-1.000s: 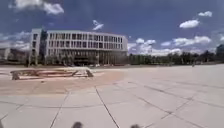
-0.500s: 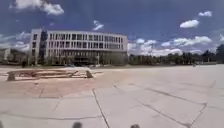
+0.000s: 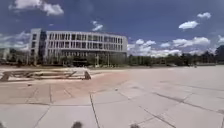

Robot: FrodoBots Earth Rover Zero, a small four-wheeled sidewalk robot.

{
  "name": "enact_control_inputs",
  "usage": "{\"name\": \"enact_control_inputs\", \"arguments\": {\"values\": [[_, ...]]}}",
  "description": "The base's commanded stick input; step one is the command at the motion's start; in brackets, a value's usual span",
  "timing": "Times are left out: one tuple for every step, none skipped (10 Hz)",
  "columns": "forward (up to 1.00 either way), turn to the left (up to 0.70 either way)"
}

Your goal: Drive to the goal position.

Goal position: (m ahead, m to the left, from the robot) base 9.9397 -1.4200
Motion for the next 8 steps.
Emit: {"name": "enact_control_inputs", "arguments": {"values": [[0.7,0.0],[0.7,0.0],[0.7,0.0],[0.7,0.0],[0.7,0.0],[0.7,0.0],[0.7,0.0],[0.7,0.0]]}}
